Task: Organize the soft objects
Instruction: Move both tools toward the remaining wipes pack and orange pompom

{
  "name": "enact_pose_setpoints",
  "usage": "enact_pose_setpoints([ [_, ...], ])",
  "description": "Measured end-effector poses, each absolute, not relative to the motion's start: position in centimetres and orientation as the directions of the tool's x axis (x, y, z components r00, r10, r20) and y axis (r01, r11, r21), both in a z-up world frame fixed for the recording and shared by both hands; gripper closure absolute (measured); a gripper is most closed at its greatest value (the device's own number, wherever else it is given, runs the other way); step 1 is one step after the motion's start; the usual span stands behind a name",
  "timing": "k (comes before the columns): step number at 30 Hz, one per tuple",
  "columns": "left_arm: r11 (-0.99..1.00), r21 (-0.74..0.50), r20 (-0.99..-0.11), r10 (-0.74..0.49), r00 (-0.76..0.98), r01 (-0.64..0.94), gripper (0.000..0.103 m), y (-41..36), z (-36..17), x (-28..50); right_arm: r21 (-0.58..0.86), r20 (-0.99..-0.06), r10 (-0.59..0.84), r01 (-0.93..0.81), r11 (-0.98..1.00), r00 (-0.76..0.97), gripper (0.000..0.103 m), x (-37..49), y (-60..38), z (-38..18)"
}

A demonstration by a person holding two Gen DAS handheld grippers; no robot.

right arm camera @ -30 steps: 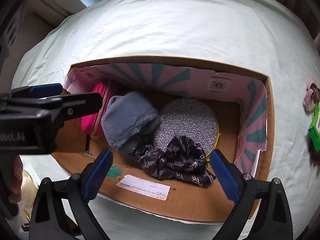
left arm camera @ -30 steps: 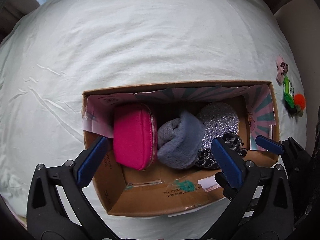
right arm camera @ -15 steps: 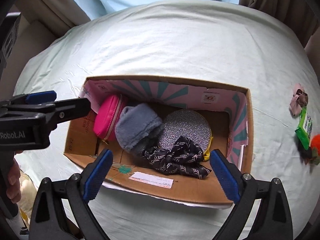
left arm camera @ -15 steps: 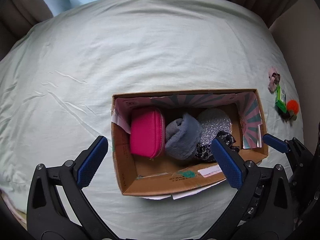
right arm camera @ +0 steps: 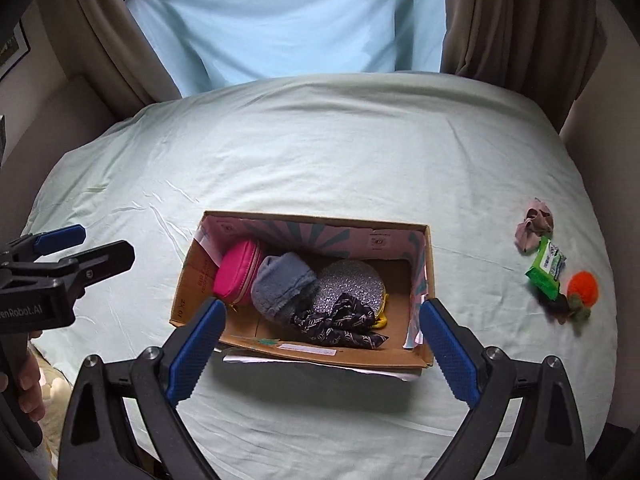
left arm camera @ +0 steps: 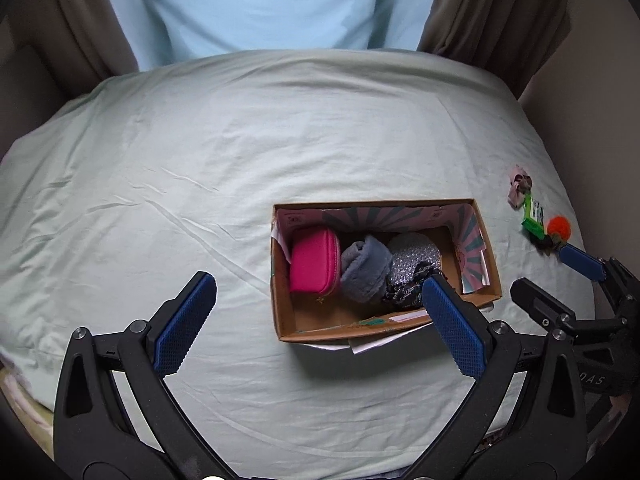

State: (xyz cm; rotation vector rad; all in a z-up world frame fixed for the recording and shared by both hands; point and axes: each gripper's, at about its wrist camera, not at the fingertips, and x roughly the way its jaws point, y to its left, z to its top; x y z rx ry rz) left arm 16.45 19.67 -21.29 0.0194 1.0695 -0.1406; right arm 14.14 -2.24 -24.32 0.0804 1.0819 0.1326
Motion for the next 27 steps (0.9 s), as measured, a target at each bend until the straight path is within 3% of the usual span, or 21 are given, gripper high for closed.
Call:
enact_pose_setpoints([
  [13,0.991,-0.066,-0.793,-0.122,0.597,0.115,0.001,19.8,-14.2,10.6,0.102,-0.760,0.069,0.014,0.995,0.646,0.007,9.1,-4.9,-14.6],
  [21,0.999,-0.008,-0.716,-0.036,0.698,0.044,0.001,16.1,-11.1,6.8,0.054,-0.678,0.000,0.050,0.997,0.736,0.007,5.8,-8.8,-10.3],
  [27,0.996,-0.036,-0.697,-0.080,0.713,0.077,0.001,10.8,-9.8,5.7,0.035,-0.651,-0.014,0.049,0.998,0.759,0.006,4.0,-13.0,-9.2],
])
